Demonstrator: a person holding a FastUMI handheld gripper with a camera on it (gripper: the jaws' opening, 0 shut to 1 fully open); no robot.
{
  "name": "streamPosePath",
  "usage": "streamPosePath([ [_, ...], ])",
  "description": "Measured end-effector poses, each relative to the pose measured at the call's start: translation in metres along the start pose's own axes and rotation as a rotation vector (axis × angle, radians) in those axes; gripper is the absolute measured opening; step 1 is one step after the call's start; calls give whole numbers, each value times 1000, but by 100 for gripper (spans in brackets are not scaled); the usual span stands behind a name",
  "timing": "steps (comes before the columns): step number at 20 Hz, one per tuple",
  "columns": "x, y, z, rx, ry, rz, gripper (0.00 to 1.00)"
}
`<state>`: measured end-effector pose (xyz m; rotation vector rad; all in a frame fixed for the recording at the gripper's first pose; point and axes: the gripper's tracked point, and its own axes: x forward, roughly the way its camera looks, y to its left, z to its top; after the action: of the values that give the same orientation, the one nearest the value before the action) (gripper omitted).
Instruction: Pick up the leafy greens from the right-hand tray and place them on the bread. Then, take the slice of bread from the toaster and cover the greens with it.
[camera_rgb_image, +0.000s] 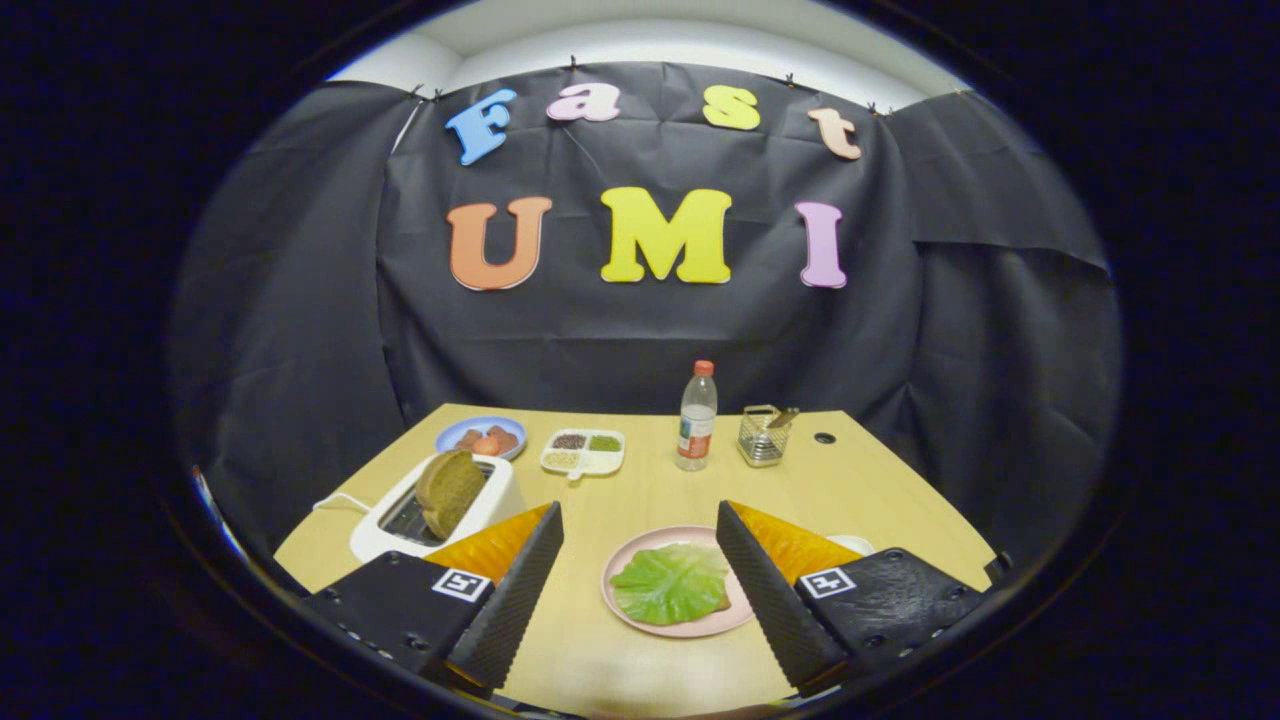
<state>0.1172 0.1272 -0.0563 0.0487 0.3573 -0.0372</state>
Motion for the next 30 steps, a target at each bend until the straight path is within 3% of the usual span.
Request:
streamPosePath([
  [9,4,95,18,-30,21,83,96],
  [22,103,155,-27,-48,230,95,97],
  [26,122,169,-39,-65,290,109,87],
  [30,127,173,-44,-88,307,110,60],
])
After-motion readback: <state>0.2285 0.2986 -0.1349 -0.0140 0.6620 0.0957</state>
